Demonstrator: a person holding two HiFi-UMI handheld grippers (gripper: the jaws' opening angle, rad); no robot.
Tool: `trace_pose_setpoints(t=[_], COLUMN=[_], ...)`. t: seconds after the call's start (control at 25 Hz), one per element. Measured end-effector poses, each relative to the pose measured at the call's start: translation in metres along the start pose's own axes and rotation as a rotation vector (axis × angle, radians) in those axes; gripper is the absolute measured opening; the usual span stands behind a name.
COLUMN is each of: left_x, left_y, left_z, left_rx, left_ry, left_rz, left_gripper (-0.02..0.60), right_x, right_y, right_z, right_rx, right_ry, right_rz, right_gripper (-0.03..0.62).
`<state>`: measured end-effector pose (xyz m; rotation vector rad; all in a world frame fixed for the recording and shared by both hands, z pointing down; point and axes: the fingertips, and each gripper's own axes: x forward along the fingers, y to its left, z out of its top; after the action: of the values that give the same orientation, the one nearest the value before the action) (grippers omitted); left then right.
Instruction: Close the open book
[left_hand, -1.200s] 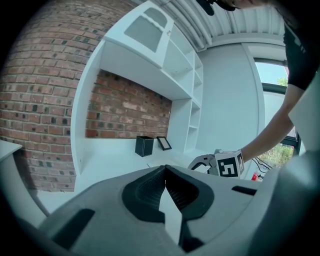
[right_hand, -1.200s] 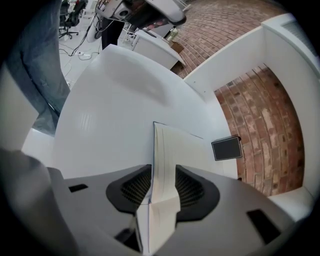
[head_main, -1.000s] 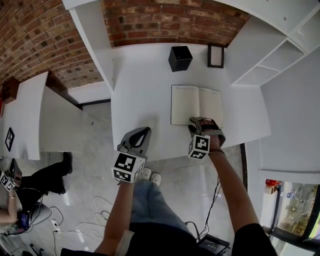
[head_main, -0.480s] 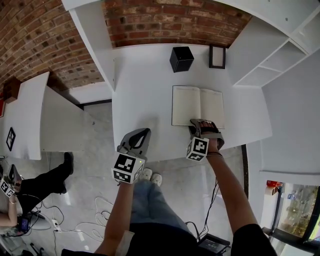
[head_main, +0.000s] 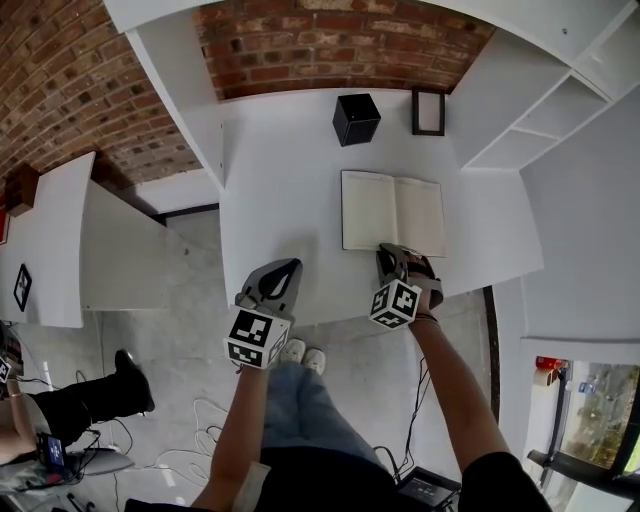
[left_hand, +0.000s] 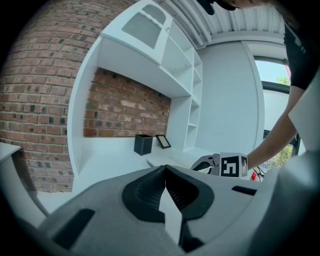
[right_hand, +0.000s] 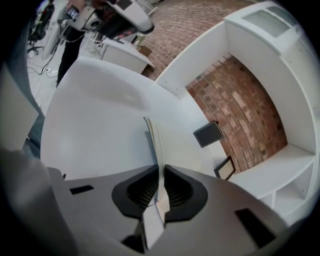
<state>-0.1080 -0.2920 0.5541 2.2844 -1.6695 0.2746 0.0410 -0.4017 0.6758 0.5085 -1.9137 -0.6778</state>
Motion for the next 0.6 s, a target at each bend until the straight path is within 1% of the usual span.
trace_pose_setpoints(t=[0.08, 0.24, 0.48, 0.6], left_x=[0.0, 0.003, 0.007, 0.009], left_y=[-0.001, -0.002, -0.009, -0.012], left_z=[0.0, 0.002, 0.001, 0.001], left_rx=[-0.002, -0.002, -0.001, 0.002], left_ry=[0.002, -0.003, 0.002, 0.005], left_rz=[-0.003, -0.011, -0.027, -0.036], left_gripper=[0.008, 0.009, 0.008, 0.009], right_x=[-0.004, -0.014, -0.023, -0.027], right_y=[-0.006, -0.021, -0.031, -0.035], right_z=[0.002, 0.0, -0.02, -0.034], right_rx=[0.115, 0.444, 0.865, 1.053], right_ry=[-0.031, -0.1, -0.161, -0.181], right_rz=[-0.013, -0.038, -0.072, -0.097], right_gripper=[0.029, 0.025, 0.02, 0.016])
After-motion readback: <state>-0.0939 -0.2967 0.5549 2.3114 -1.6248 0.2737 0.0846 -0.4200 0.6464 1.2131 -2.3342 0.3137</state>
